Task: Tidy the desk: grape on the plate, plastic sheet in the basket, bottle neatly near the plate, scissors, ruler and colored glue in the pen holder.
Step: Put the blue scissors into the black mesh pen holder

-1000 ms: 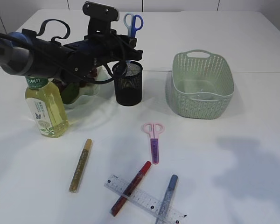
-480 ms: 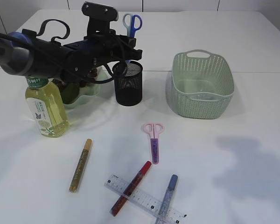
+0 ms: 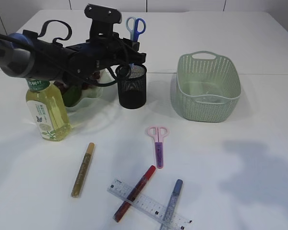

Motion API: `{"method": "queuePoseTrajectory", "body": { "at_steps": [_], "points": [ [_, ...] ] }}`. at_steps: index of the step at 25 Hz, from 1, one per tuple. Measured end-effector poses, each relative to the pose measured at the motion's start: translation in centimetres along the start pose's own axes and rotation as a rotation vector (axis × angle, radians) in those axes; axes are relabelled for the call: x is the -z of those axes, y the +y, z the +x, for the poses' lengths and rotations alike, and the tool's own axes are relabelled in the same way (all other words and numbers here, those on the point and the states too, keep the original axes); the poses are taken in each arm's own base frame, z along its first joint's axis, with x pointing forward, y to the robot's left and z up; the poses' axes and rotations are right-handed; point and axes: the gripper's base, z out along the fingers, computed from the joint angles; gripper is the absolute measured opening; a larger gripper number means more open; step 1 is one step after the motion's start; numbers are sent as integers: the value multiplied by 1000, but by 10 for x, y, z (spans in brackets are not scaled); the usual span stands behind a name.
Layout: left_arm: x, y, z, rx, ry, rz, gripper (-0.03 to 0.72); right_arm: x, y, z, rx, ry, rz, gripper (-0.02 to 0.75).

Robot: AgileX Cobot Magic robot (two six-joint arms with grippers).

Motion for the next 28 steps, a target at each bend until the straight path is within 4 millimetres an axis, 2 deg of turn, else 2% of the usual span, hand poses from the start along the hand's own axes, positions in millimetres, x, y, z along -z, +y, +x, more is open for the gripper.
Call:
{"method": "queuePoseTrajectory", "body": {
  "at_steps": [11, 28],
  "points": [
    [-7, 1, 22, 1, 35, 0, 157, 0, 0, 0, 0, 0, 0, 436],
    [-8, 2, 22, 35, 19, -15, 181, 0, 0, 0, 0, 0, 0, 436]
  ]
}}
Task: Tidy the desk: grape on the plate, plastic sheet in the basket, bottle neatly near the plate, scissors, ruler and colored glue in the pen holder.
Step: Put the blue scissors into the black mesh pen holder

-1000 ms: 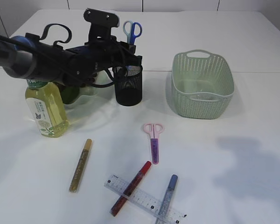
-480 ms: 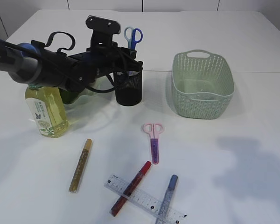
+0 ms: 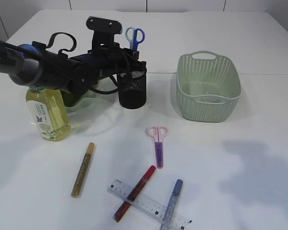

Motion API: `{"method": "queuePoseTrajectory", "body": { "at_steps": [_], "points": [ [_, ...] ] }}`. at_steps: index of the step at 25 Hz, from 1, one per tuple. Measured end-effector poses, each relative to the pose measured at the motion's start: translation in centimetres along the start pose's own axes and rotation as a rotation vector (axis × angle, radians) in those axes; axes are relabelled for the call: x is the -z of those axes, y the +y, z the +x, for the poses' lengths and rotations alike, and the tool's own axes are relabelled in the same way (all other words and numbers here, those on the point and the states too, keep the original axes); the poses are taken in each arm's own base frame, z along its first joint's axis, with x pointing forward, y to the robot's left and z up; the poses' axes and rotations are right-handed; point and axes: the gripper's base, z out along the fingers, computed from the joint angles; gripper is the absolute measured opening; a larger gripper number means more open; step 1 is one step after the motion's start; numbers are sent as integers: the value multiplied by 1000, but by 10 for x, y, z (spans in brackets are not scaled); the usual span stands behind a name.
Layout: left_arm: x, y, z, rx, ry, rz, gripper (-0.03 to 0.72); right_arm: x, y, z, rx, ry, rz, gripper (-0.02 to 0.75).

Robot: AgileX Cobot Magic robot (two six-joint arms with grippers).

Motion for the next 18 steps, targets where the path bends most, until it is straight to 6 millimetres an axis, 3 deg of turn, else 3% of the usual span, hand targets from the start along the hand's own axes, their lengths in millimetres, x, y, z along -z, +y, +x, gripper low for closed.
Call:
{"method": "queuePoseTrajectory", "body": {
  "at_steps": [18],
  "points": [
    [0, 1, 3, 14, 31, -8, 215, 0, 0, 0, 0, 0, 0, 436]
  ]
}}
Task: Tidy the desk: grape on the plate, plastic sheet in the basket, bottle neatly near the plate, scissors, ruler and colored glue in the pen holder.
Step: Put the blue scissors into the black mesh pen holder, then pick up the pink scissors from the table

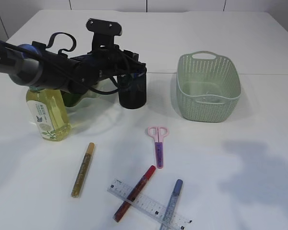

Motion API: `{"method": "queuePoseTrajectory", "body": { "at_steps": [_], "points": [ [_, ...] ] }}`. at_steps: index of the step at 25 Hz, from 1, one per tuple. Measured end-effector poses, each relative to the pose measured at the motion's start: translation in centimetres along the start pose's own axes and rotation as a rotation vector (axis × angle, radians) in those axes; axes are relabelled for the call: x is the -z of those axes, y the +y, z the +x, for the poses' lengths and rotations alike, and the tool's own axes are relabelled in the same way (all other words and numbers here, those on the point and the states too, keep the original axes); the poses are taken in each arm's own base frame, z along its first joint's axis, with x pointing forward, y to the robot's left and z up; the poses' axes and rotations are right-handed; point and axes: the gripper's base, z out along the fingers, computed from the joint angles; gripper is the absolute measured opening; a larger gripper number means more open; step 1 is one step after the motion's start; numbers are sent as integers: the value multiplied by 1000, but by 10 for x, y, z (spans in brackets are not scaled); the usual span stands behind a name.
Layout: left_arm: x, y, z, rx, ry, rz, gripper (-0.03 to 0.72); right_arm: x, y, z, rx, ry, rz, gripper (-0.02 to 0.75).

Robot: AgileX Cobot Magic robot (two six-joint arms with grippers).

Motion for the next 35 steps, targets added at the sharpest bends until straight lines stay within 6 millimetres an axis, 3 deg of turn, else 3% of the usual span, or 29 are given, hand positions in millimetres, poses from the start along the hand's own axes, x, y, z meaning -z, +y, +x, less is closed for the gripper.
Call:
{"method": "queuePoseTrajectory", "body": {
  "at_steps": [7, 17, 24, 35],
  "points": [
    [2, 0, -3, 0, 19, -1, 223, 0, 0, 0, 0, 0, 0, 437],
    [41, -4, -50, 0, 221, -13, 224, 0, 0, 0, 0, 0, 0, 436],
    [89, -6, -80, 0, 446, -26, 225, 0, 0, 0, 2, 0, 0, 436],
    [194, -14, -139, 70, 652, -11, 226, 0, 3, 0, -5, 5, -29, 436]
  ]
}}
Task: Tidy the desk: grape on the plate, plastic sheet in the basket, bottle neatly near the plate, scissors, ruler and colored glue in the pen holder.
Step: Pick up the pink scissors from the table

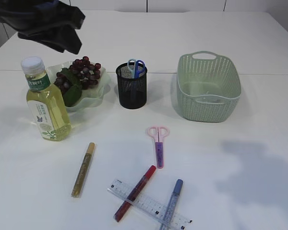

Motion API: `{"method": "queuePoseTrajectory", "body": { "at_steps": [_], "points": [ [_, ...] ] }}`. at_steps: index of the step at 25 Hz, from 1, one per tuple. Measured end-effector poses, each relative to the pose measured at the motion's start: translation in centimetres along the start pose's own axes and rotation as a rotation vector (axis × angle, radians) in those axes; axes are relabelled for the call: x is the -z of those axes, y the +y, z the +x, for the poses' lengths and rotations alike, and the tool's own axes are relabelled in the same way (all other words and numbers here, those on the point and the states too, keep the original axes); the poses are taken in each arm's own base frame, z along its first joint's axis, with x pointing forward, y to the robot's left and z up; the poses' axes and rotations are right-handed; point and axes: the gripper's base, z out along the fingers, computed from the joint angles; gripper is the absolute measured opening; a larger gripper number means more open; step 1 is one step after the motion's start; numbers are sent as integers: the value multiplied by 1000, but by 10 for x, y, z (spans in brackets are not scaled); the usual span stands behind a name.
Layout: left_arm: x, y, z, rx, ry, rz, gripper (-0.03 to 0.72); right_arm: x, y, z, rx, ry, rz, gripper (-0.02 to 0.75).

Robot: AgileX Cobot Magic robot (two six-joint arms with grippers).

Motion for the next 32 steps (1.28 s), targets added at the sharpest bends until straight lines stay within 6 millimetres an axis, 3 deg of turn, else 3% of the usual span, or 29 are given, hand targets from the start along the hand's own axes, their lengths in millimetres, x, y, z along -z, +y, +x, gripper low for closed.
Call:
{"method": "queuePoseTrajectory", "body": {
  "at_steps": [9, 13, 16, 20, 24, 32],
  "points": [
    [53, 15, 23, 93, 131, -186, 261, 8, 4, -11, 11, -28, -12, 437],
    [67, 20, 28, 90, 151, -245, 316, 5, 18, -23, 61, -6, -21, 436],
    [73, 21, 29, 87, 143, -259, 371, -5, 36, -32, 119, 35, -31, 436],
    [77, 21, 30, 90, 134, -258, 389, -29, 58, -51, 148, 103, -28, 438],
    [81, 21, 30, 90, 124, -258, 391, -52, 69, -76, 135, 146, -20, 438],
    [100, 22, 34, 87, 75, -264, 392, -79, 84, -115, 95, 158, -14, 437]
  ]
}}
